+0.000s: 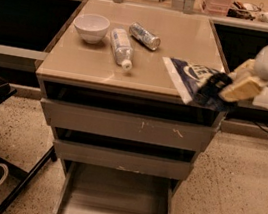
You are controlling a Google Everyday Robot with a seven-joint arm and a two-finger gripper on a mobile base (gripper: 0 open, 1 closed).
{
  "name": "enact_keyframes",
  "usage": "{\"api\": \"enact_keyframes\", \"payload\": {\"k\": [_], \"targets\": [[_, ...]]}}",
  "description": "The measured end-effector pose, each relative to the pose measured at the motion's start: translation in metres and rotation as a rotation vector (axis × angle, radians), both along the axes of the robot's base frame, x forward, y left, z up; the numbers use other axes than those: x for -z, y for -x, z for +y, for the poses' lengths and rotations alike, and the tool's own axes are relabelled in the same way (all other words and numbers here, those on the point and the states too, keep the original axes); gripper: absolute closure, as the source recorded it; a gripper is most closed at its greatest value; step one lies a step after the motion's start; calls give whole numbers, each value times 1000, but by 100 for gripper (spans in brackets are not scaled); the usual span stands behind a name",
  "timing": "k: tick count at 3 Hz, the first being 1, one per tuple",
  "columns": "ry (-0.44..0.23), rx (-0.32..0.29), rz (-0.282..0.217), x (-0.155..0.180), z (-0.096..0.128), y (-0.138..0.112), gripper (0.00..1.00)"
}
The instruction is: Place blue chip bag into bottom drawer
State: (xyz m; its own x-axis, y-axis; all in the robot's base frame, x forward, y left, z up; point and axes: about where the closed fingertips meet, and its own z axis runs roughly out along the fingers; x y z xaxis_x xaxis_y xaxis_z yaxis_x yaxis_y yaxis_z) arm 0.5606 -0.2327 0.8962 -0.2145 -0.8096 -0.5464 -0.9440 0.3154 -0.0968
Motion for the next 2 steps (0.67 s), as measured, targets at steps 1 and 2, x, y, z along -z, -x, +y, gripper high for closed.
{"api": "enact_keyframes", "payload": {"k": [1,2], "targets": [[-25,37,-42,-29,-1,81,100],[7,102,-20,-11,-18,153,100]]}}
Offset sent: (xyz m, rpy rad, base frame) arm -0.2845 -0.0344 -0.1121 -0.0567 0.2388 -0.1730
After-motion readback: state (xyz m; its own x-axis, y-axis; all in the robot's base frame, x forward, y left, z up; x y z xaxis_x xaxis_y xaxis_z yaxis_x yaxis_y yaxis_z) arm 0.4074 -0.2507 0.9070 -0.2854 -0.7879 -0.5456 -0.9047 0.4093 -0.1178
